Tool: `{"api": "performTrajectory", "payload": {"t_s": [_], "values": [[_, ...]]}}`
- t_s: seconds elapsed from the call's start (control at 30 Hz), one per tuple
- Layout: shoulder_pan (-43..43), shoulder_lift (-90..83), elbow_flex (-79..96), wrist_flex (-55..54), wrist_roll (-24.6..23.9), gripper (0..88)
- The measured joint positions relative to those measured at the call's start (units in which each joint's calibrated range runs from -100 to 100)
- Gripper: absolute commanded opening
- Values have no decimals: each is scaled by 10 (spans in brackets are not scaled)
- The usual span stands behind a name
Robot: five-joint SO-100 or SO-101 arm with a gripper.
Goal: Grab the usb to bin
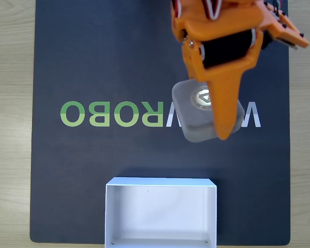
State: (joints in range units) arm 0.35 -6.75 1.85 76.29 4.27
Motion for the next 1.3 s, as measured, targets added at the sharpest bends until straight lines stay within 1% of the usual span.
{"api": "performTrajectory", "payload": {"t_s": [0.13,0.23,0.6,0.77,0.9,1.1,1.3], "values": [[58,6,-55,-3,-1,122],[64,64,-108,-15,-1,122],[67,458,-444,-16,-1,120],[69,570,-554,-16,-1,121],[68,610,-590,-22,-1,115],[68,631,-592,-70,-1,115],[68,649,-595,-89,-1,120]]}}
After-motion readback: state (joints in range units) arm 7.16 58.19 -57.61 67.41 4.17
